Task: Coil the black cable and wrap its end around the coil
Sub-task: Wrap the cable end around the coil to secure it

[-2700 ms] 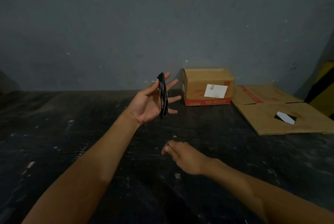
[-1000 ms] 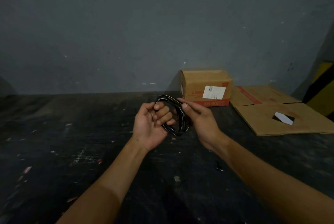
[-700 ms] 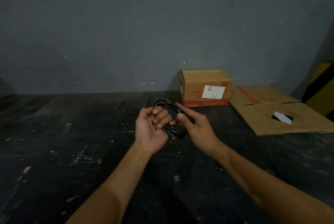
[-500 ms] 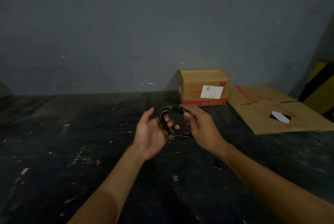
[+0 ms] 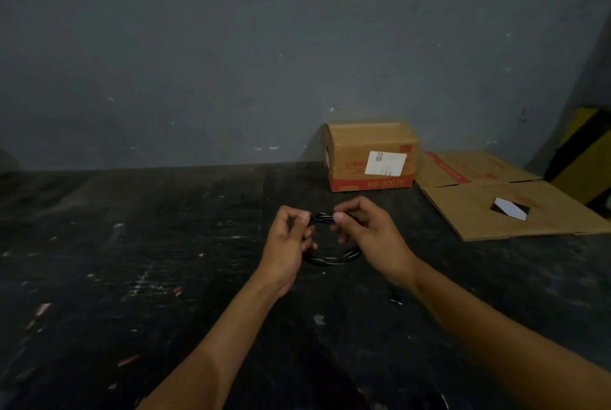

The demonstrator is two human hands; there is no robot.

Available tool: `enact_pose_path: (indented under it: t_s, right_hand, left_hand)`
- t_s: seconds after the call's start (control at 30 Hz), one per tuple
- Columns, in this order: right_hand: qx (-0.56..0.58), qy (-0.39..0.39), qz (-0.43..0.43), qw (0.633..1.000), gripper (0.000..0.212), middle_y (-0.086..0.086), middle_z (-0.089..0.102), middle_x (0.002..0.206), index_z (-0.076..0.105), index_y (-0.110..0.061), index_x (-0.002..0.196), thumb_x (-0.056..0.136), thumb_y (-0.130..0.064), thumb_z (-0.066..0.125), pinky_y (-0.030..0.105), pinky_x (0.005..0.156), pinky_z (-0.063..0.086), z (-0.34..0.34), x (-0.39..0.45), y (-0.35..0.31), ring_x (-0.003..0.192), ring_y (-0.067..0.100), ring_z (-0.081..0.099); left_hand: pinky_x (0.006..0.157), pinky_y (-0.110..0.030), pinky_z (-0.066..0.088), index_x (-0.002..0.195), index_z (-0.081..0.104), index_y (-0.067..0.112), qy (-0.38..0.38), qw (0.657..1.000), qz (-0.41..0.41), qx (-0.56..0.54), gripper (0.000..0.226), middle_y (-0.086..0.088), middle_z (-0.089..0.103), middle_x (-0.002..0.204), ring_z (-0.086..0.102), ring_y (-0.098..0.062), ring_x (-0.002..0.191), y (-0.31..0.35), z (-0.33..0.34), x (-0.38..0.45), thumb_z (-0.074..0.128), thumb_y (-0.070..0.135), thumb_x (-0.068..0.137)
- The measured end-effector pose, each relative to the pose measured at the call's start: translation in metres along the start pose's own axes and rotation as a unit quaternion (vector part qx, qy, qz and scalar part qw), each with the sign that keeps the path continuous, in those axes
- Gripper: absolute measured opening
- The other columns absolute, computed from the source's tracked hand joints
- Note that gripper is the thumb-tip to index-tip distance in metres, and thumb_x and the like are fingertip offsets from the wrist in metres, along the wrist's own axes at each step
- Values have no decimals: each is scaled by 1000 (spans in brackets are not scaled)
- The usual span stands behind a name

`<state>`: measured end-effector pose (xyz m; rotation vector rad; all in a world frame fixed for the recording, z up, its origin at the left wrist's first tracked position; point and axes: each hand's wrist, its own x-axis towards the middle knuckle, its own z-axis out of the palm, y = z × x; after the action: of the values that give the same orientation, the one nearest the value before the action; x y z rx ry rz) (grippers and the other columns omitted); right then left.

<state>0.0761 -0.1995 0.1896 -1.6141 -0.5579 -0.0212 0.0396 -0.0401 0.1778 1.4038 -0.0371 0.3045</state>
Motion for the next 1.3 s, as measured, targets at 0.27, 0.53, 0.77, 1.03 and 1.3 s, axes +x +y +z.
enact_pose_path:
  t_s: [0.27,0.53,0.77,1.03,1.3]
  right_hand:
    - [122,50,119,984,17,6,70,77,76,-18,95,93,-15,60,18,62,49,-5,-7,11,66,8,58]
    - [-31,37,79,996,18,-8,70,75,72,-21,91,93,-9,59,12,60,47,-12,-37,26,66,-5,61]
    - [-32,25,211,977,18,0,73,89,72,-26,100,96,-26,54,19,65,49,-25,-86,67,70,8,65]
    - [-348,-100,355,862,23,4,70,100,66,-16,102,88,-34,65,27,77,49,-75,-153,132,87,15,64]
    - [-466,-160,367,789,31,7,64,110,54,-20,106,83,-36,66,33,75,49,-69,-186,164,97,25,62]
  left_hand:
    - [56,-21,43,85,53,14,-28,998,-50,-26,16,0,56,65,48,-8,57,-17,-4,-2,47,10,100]
    - [58,-24,46,96,54,16,-113,982,-128,83,14,0,66,72,53,-6,53,-43,6,-14,53,29,98]
    - [59,-27,45,86,51,17,-112,964,-203,129,14,-1,56,72,48,-9,60,-101,20,-38,52,22,99]
    - [55,-26,42,86,51,16,-133,942,-246,185,14,-3,51,74,45,-10,58,-158,8,-66,51,21,99]
    - [59,-29,41,88,50,17,-148,931,-263,206,12,-1,52,74,45,-12,65,-169,9,-73,50,23,99]
